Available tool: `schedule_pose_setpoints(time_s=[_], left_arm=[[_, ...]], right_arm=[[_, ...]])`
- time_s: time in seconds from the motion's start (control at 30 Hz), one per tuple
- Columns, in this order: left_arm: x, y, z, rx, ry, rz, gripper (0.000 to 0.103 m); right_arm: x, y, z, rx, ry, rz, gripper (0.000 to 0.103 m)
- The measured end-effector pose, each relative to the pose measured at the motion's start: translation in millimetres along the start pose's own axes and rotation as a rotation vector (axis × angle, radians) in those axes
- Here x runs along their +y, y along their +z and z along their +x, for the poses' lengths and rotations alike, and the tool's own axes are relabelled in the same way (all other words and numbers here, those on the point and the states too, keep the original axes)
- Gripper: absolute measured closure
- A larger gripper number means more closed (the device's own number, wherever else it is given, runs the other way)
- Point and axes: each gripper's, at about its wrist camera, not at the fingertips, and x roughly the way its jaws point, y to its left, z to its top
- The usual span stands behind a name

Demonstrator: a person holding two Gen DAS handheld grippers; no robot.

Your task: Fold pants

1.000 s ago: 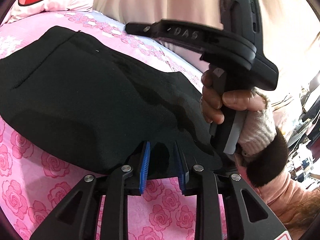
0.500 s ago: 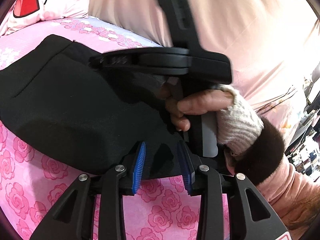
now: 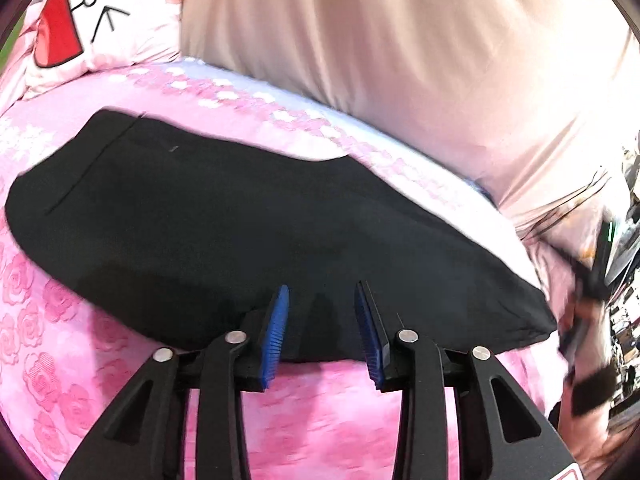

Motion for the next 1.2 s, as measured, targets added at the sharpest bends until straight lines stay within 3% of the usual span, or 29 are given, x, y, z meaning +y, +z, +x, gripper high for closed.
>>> schedule_pose_setpoints(time_s=[0.13,0.2,0.27,0.3,0.33,0.37,0.43,0.53,0.67,0.7,0.77,0.83,0.93,1.03,1.13,1.2], left_arm=[[-47,17,7,-0.035,0.013,0.055,0.025],[-76,21,25,-0.004,-0.022,0.078,0.024],[-107,15,51,0.063,-0.073,0.101,0.024],[-123,11,59,0.092,-0.09,0.119,0.024],[-139,5,67,0.116,-0.1,0.142,0.024],[-158,-4,78,0.142,-0.105,0.178,0.024],[-182,-15,93,0.18,-0.1,0.242,0.022],[-207,-36,113,0.226,-0.041,0.344,0.021],[-210,-53,133,0.28,0.019,0.409,0.021],[-207,-55,136,0.291,0.03,0.422,0.024],[-206,-60,141,0.293,0.06,0.479,0.045],[-208,-59,138,0.294,0.032,0.496,0.093],[-205,-48,121,0.312,-0.027,0.474,0.101],[-199,-53,100,0.324,-0.053,0.537,0.103],[-187,-71,115,0.41,-0.017,0.547,0.103],[-181,-71,118,0.413,-0.021,0.504,0.103]], right_arm=[[-118,-51,-36,0.046,-0.179,0.195,0.101],[-149,-72,-53,0.052,-0.187,0.262,0.1],[-158,-90,-65,0.044,-0.123,0.295,0.098],[-152,-94,-67,0.038,-0.091,0.275,0.097],[-143,-97,-67,0.032,-0.068,0.24,0.088],[-131,-100,-66,0.025,-0.037,0.191,0.066],[-89,-104,-61,0.014,0.044,0.036,0.046],[-32,-105,-44,0.026,0.168,-0.18,0.047],[21,-105,-11,0.068,0.234,-0.349,0.047],[30,-102,-1,0.11,0.255,-0.365,0.048],[38,-94,9,0.127,0.263,-0.382,0.071],[39,-85,12,0.138,0.289,-0.367,0.097],[37,-82,-9,0.13,0.335,-0.353,0.099],[27,-98,-31,0.147,0.383,-0.32,0.097],[10,-124,-11,0.225,0.311,-0.297,0.096],[-4,-128,-14,0.227,0.299,-0.234,0.095]])
